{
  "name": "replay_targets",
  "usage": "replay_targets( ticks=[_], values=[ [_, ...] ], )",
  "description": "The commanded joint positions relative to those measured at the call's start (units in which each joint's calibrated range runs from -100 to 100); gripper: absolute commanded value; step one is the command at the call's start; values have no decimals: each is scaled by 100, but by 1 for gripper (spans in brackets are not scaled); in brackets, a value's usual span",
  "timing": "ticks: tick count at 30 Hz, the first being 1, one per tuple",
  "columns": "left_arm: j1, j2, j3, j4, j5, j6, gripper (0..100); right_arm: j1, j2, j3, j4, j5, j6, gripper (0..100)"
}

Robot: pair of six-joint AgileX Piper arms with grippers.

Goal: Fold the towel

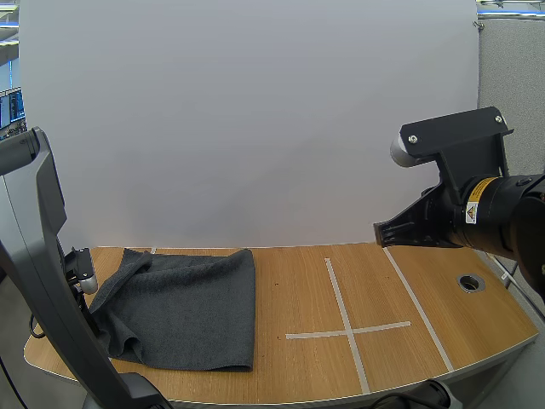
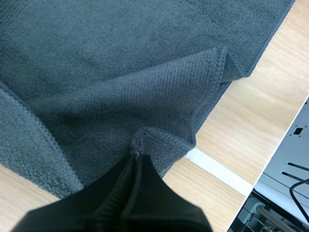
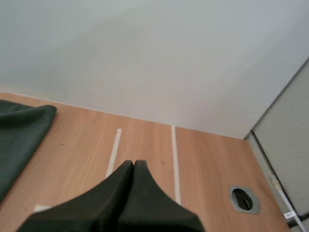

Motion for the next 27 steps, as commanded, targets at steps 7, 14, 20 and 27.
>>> replay_targets(
  ticks=[7, 14, 20, 27],
  values=[
    [10, -7, 29, -56, 124, -100, 0, -19, 1440, 8, 3777, -211, -2850, 0],
    [10, -7, 29, -606, 124, -100, 0, -19, 2300, 8, 4736, 134, -4060, 0],
    [10, -7, 29, -830, 124, -100, 0, -19, 3258, 8, 5199, 439, -4376, 0],
    [10, -7, 29, -792, 124, -100, 0, -19, 4478, 8, 5694, 507, -5141, 88]
  ],
)
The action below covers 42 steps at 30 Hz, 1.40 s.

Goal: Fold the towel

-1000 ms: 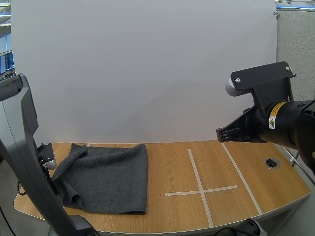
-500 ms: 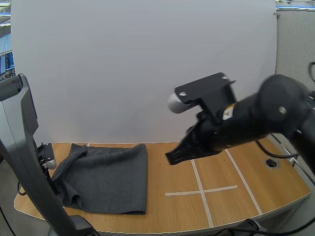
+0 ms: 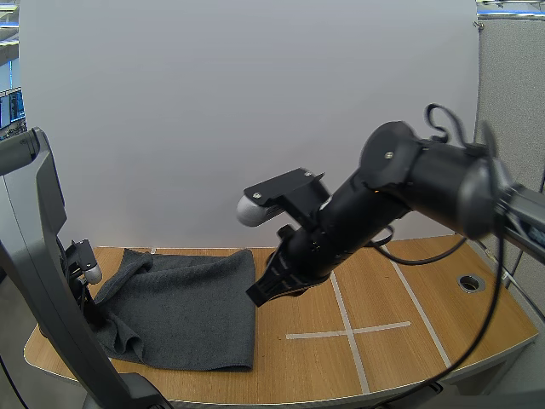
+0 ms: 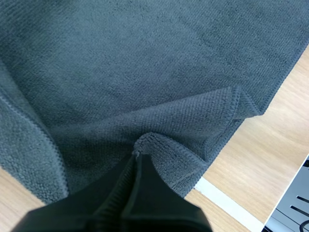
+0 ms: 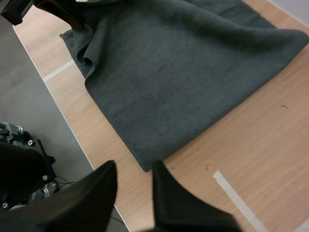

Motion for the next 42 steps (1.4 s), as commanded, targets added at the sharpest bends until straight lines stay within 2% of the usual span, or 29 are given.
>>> replay_targets(
  ticks=[1, 3, 6, 9, 11, 16, 18, 22, 27, 33, 38, 42],
  values=[
    [7, -7, 29, -84, 124, -58, 0, -16, 1108, 8, 403, 47, -740, 93],
    [7, -7, 29, -84, 124, -58, 0, -16, 1259, 8, 447, 5, -800, 91],
    [7, -7, 29, -84, 124, -58, 0, -16, 1792, 8, 786, -140, -1248, 89],
    [7, -7, 29, 31, 124, -58, 0, 130, 2225, 8, 786, -206, -1315, 89],
    [7, -7, 29, 115, 124, -58, 0, 389, 2515, 8, 771, -306, -1351, 89],
    [7, -7, 29, 401, 124, -58, 0, 892, 2719, 8, 90, -1265, -1111, 89],
    [7, -7, 29, 478, 124, -58, 0, 956, 2707, 8, -239, -1621, -987, 89],
    [7, -7, 29, 478, 124, -58, 0, 955, 2707, 8, -736, -1631, -710, 89],
    [7, -7, 29, 478, 124, -58, 0, 964, 2707, 234, -793, -1495, -684, 89],
    [7, -7, 29, 478, 124, -58, 0, 1081, 2697, 890, -972, -2209, -707, 89],
    [7, -7, 29, 478, 124, -91, 0, 1435, 2644, 947, -1341, -2356, -577, 89],
    [7, -7, 29, 478, 124, -170, 0, 1798, 2644, 947, -2044, -2747, -125, 89]
  ],
)
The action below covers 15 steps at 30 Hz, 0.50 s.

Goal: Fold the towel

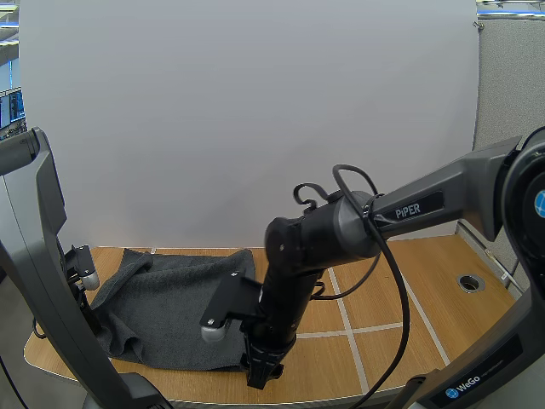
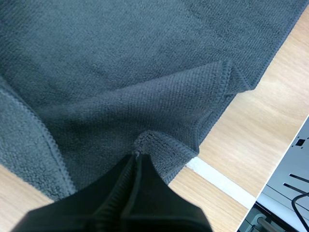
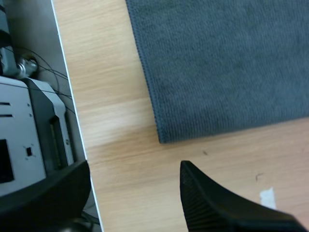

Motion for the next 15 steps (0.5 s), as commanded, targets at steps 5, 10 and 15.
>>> replay_targets(
  ticks=[5, 10, 15],
  values=[
    [7, -7, 29, 59, 124, -127, 0, 516, -79, 22, -1140, -782, 730, 89],
    [7, -7, 29, 59, 124, -127, 0, 651, 132, 22, -1538, -1299, 942, 89],
    [7, -7, 29, 59, 124, -127, 0, 651, 367, 22, -1674, -1613, 1021, 89]
  ],
)
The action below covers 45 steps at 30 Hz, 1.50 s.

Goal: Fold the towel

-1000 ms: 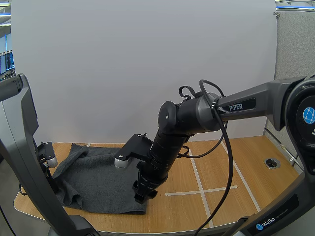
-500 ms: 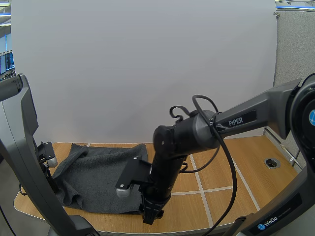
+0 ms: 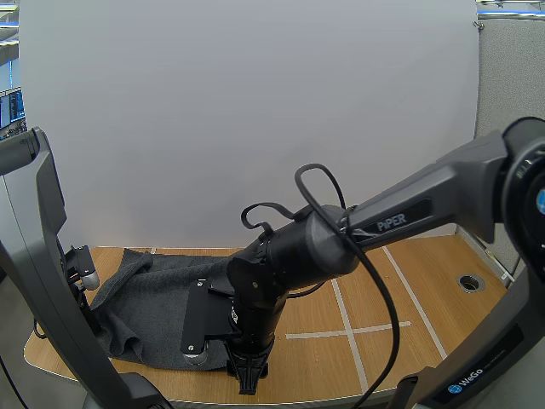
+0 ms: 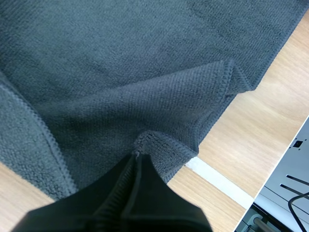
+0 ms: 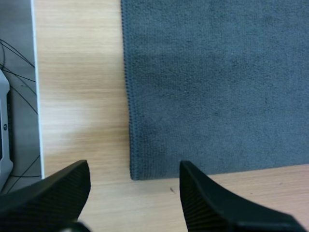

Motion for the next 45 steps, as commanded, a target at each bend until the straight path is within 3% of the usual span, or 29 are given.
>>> replay_targets(
  ticks=[1, 9, 12, 17, 24, 37, 45],
  values=[
    [7, -7, 29, 21, 124, -48, 0, 13, 100, 22, -78, -268, 66, 89],
    [7, -7, 29, 21, 124, -48, 0, 13, 510, 22, -305, -856, 66, 89],
    [7, -7, 29, 21, 124, -48, 0, 13, 606, 22, -360, -989, 66, 80],
    [7, -7, 29, 21, 124, -48, 0, 13, 622, 22, -557, -1036, 66, 54],
    [7, -7, 29, 21, 124, -48, 0, 13, 622, 22, -749, -1136, 230, 50],
    [7, -7, 29, 21, 124, -48, 0, 13, 622, 22, -861, -1074, 277, 2],
    [7, -7, 29, 43, 124, -50, 0, 13, 622, 22, -1636, -470, 942, 0]
  ],
)
